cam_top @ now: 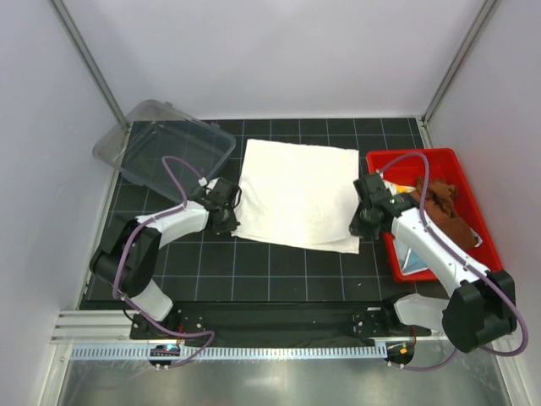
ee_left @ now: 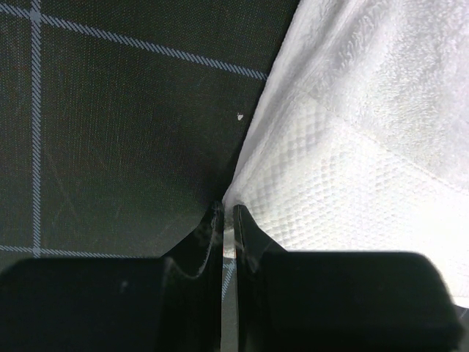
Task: Fold and stack the towels
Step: Fold the towel
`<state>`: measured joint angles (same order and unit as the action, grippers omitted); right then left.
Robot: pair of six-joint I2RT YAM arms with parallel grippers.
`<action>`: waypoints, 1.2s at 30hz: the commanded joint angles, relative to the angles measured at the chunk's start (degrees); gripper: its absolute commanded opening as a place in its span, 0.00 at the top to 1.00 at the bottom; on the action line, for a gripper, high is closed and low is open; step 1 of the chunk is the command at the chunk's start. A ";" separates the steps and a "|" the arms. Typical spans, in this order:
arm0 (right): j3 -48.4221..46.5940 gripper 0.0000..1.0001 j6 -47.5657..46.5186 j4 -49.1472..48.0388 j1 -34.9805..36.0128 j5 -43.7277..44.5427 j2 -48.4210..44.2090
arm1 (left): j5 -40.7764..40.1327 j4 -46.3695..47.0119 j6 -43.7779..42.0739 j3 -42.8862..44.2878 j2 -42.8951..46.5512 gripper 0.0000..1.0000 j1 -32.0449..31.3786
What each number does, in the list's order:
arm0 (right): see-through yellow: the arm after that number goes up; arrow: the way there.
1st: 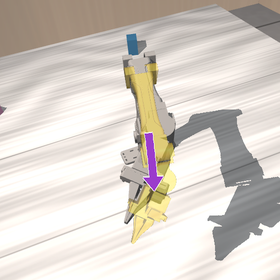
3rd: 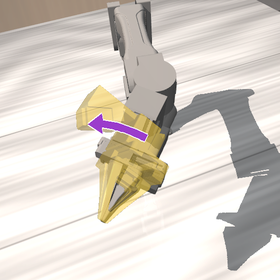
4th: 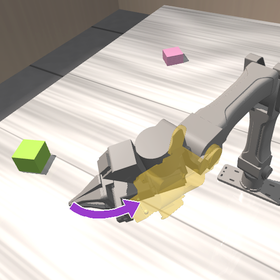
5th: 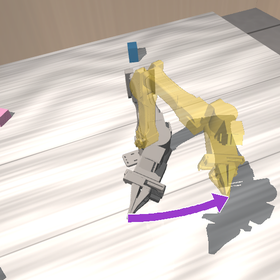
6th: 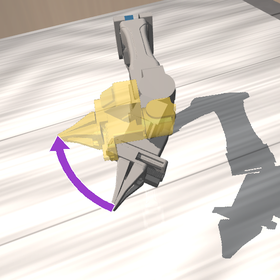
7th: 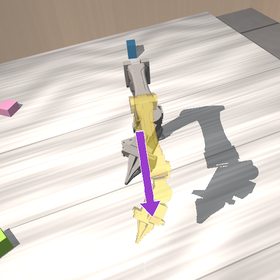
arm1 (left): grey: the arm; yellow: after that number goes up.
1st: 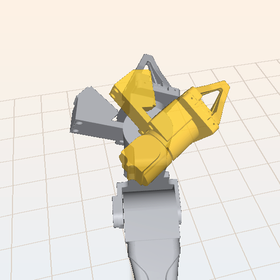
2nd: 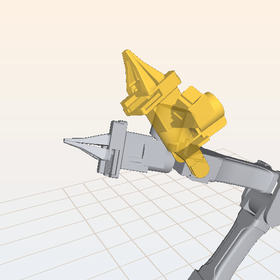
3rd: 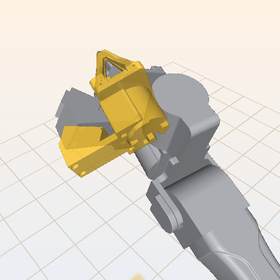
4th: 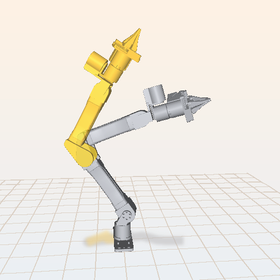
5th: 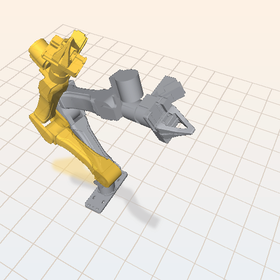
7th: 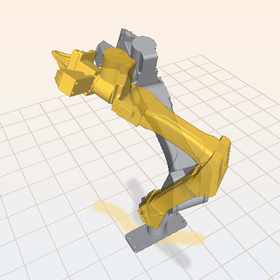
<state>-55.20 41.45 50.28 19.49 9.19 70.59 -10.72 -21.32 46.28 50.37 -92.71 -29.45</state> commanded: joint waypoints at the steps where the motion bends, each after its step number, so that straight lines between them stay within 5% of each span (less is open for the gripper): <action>1: 11.85 0.99 5.83 -3.51 0.29 -1.46 -3.52 | -1.67 -4.87 -0.40 -3.26 -1.86 1.00 -0.34; 6: 21.36 0.99 7.59 -11.96 0.73 -0.58 -2.21 | -2.20 -5.05 -0.67 -3.08 -2.30 1.00 -0.43; 20: 22.51 0.96 8.56 -9.07 0.64 6.36 -1.42 | -3.25 -6.80 -1.19 -3.78 -0.46 1.00 -0.34; 25: 20.23 0.69 7.51 -5.38 0.64 6.54 -3.78 | -2.38 -9.96 -1.29 -4.14 3.74 0.99 -0.69; 30: 9.69 0.57 4.26 -1.77 0.64 2.94 -7.31 | -0.70 -14.61 0.39 -2.22 11.66 0.67 -2.45; 36: -1.31 0.63 -5.93 -11.77 0.64 -3.38 0.85 | 2.00 -13.95 -2.77 9.30 11.59 0.55 -2.45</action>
<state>-52.49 41.93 44.71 20.14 9.02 67.70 -10.74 -36.80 45.58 53.87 -81.21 -31.81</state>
